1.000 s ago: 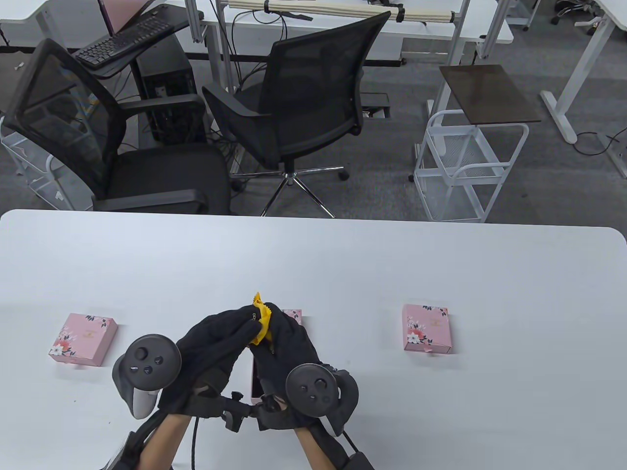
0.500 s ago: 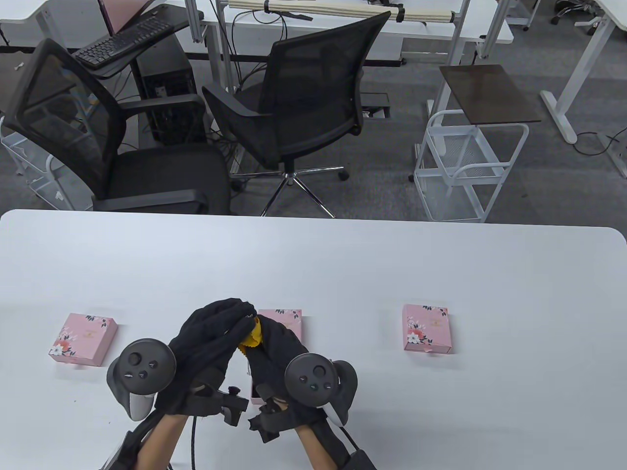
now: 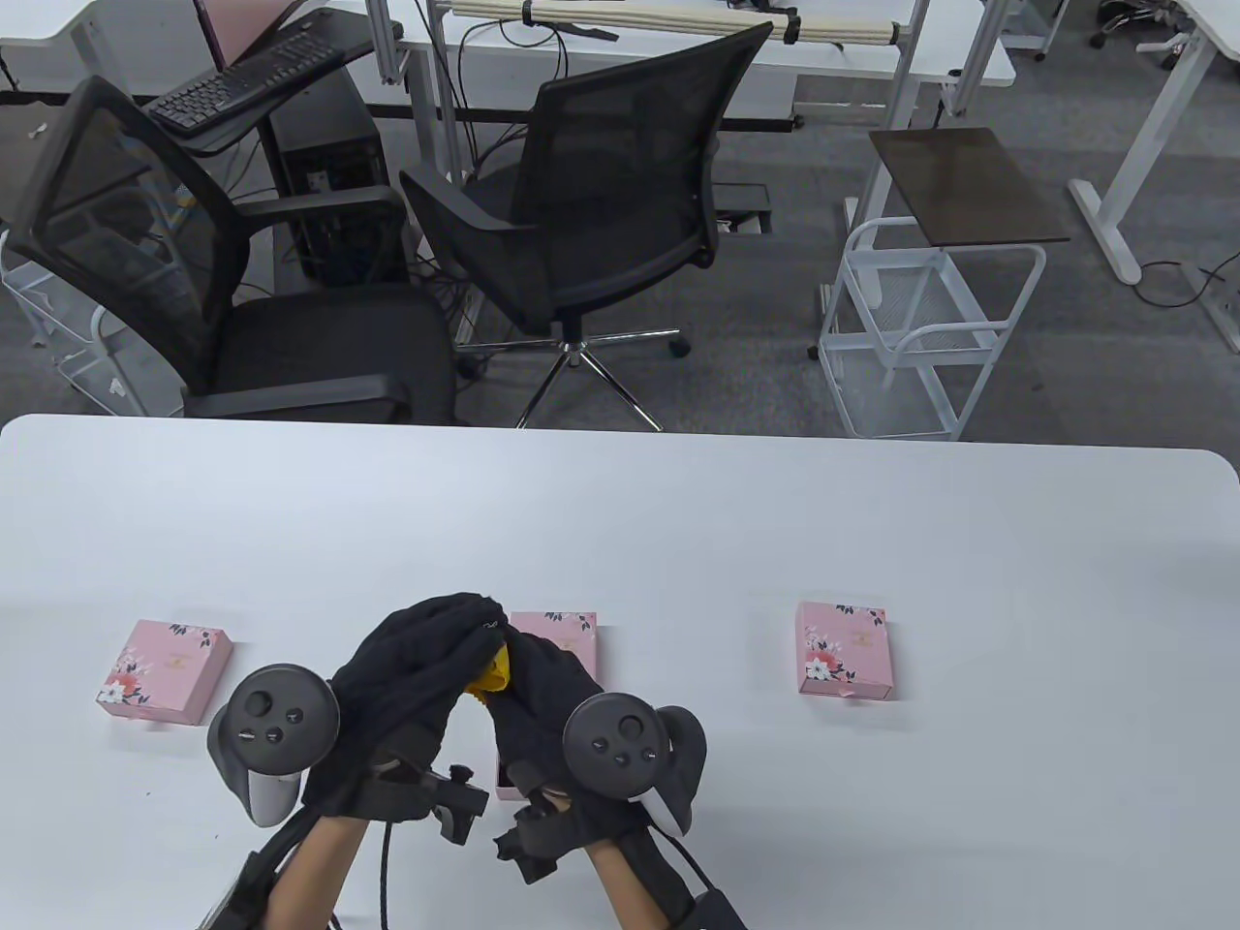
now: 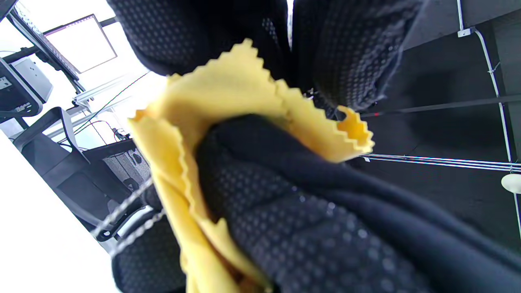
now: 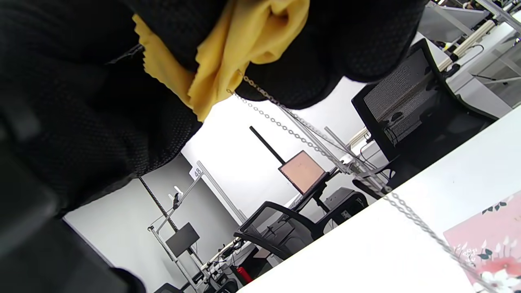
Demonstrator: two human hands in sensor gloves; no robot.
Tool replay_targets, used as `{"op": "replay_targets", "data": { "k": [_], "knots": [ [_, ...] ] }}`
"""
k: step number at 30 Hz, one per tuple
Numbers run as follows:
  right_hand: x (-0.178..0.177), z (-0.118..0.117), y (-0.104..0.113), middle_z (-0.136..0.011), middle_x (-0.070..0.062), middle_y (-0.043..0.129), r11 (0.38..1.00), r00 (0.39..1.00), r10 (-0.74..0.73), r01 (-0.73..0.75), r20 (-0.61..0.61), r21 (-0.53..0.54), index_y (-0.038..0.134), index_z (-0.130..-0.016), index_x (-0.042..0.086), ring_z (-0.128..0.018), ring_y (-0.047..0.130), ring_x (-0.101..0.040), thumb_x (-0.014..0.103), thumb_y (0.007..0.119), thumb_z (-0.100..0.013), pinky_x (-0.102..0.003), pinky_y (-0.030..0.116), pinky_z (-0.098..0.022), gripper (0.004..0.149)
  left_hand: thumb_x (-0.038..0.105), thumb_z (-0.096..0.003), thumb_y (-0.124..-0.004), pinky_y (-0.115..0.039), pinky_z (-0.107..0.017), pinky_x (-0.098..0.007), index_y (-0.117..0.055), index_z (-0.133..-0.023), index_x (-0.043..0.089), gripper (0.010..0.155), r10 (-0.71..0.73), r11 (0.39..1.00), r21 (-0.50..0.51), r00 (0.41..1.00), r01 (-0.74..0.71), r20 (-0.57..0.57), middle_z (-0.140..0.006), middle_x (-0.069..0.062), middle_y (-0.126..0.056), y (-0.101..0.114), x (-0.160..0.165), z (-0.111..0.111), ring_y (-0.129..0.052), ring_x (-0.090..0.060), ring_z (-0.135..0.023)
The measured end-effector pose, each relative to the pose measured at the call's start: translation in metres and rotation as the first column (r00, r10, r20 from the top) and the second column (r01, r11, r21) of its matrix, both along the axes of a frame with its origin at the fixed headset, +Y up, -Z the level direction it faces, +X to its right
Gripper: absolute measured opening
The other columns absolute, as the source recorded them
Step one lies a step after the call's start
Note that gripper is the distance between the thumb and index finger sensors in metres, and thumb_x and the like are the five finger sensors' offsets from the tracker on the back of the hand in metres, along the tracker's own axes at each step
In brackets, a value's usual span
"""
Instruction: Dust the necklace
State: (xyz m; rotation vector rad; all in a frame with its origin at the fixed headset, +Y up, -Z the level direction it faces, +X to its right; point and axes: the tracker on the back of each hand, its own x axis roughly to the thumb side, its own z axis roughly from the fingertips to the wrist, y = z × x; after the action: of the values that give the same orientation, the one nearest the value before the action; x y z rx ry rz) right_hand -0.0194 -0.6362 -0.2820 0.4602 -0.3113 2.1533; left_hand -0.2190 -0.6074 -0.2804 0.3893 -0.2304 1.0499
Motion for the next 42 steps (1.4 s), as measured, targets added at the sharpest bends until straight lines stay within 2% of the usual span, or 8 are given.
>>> {"op": "replay_targets", "data": {
  "k": [5, 13, 17, 22, 33, 39, 42],
  "knots": [
    [0.001, 0.0, 0.0, -0.088, -0.02, 0.085, 1.0, 1.0, 0.006, -0.006, 0.022, 0.008, 0.075, -0.099, 0.012, -0.065, 0.09, -0.039, 0.029, 0.078, -0.062, -0.056, 0.074, -0.058, 0.041, 0.045, -0.053, -0.091, -0.081, -0.057, -0.044, -0.095, -0.085, 0.031, 0.035, 0.005, 1.0, 0.001, 1.0, -0.005, 0.007, -0.091, -0.002, -0.096, 0.001, 0.0, 0.0, -0.09, -0.026, -0.08],
    [0.001, 0.0, -0.001, -0.082, -0.018, 0.087, 1.0, 0.999, 0.029, -0.03, 0.033, 0.009, 0.077, -0.094, 0.009, -0.062, 0.091, -0.038, 0.037, 0.075, -0.063, -0.057, 0.074, -0.057, 0.042, 0.045, -0.053, -0.091, -0.081, -0.057, -0.044, -0.095, -0.085, 0.031, 0.035, 0.01, 1.0, -0.001, 1.0, -0.01, 0.01, -0.091, -0.002, -0.096, 0.001, -0.001, 0.0, -0.09, -0.026, -0.08],
    [0.0, 0.0, -0.001, -0.089, -0.021, 0.083, 0.999, 0.999, 0.053, -0.053, 0.003, -0.004, 0.074, -0.098, 0.01, -0.068, 0.089, -0.041, 0.031, 0.074, -0.064, -0.058, 0.072, -0.059, 0.04, 0.045, -0.0528, -0.091, -0.082, -0.057, -0.044, -0.095, -0.085, 0.031, 0.035, -0.001, 1.0, 0.005, 1.0, 0.001, 0.008, -0.091, -0.002, -0.096, 0.001, 0.0, 0.001, -0.09, -0.026, -0.08],
    [-0.001, -0.001, -0.002, -0.089, -0.021, 0.082, 0.998, 0.999, 0.053, -0.053, -0.009, -0.029, 0.07, -0.103, 0.015, -0.065, 0.088, -0.04, 0.026, 0.077, -0.064, -0.057, 0.072, -0.058, 0.041, 0.045, -0.0529, -0.091, -0.082, -0.056, -0.044, -0.095, -0.084, 0.03, 0.035, -0.003, 1.0, 0.005, 1.0, 0.003, 0.006, -0.091, -0.002, -0.096, 0.0, -0.001, 0.0, -0.09, -0.026, -0.08],
    [-0.002, -0.005, -0.01, -0.083, -0.018, 0.086, 0.995, 0.998, 0.062, -0.06, 0.014, -0.081, 0.078, -0.095, 0.011, -0.062, 0.089, -0.038, 0.036, 0.078, -0.063, -0.057, 0.073, -0.057, 0.041, 0.045, -0.0529, -0.091, -0.082, -0.056, -0.043, -0.095, -0.084, 0.031, 0.035, 0.015, 1.0, 0.01, 1.0, -0.015, 0.012, -0.089, -0.002, -0.098, 0.002, -0.001, 0.001, -0.091, -0.025, -0.079],
    [-0.007, -0.011, -0.019, -0.098, -0.023, 0.077, 0.987, 0.995, 0.075, -0.084, -0.071, -0.136, 0.074, -0.1, 0.013, -0.076, 0.083, -0.046, 0.026, 0.077, -0.063, -0.061, 0.068, -0.062, 0.039, 0.045, -0.0529, -0.091, -0.082, -0.056, -0.043, -0.095, -0.084, 0.031, 0.035, 0.034, 0.999, 0.018, 0.999, -0.034, 0.013, -0.089, -0.002, -0.098, 0.004, -0.004, 0.001, -0.091, -0.025, -0.079],
    [-0.008, -0.012, -0.023, -0.098, -0.023, 0.076, 0.984, 0.994, 0.069, -0.081, -0.08, -0.161, 0.074, -0.099, 0.012, -0.078, 0.082, -0.046, 0.026, 0.078, -0.063, -0.062, 0.067, -0.062, 0.039, 0.045, -0.0529, -0.091, -0.083, -0.055, -0.043, -0.095, -0.084, 0.031, 0.035, 0.038, 0.999, 0.014, 0.999, -0.038, 0.013, -0.088, -0.001, -0.099, 0.004, -0.005, 0.001, -0.092, -0.024, -0.078]
  ]
}}
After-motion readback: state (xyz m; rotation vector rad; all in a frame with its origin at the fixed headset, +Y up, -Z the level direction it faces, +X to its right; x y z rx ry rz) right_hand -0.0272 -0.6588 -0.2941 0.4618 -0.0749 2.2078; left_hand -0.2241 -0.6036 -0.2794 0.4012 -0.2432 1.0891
